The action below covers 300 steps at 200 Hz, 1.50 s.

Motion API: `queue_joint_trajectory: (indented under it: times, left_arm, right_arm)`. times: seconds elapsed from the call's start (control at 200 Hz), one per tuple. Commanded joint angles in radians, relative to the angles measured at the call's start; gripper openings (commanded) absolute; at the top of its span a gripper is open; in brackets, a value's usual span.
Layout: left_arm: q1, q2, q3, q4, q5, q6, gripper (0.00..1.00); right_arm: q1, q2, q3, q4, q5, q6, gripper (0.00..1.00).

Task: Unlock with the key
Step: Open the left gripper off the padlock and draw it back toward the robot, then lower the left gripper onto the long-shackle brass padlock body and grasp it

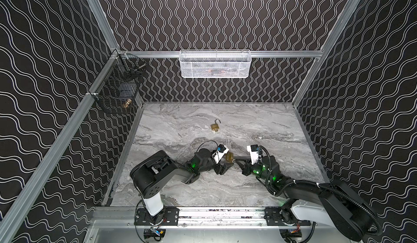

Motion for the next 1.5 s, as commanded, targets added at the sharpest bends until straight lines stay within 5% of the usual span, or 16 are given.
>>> queue_joint_trajectory:
  times: [0.0,0.175,1.121,1.497]
  left_arm:
    - [0.007,-0.015,0.019,-0.023,-0.027,-0.109,0.79]
    - [0.009,-0.017,0.061,-0.132,-0.043,-0.118,0.75]
    - [0.012,0.082,0.104,-0.109,-0.001,-0.161,0.71]
    - [0.013,0.085,0.107,-0.109,0.013,-0.157,0.54]
  right_arm:
    - [0.000,-0.012,0.011,0.045,0.008,-0.004,0.00]
    - [0.000,-0.012,0.011,0.048,0.011,-0.005,0.00]
    - [0.000,-0.006,0.016,0.054,0.004,-0.002,0.00]
    - [0.000,-0.016,0.016,0.054,0.006,-0.004,0.00]
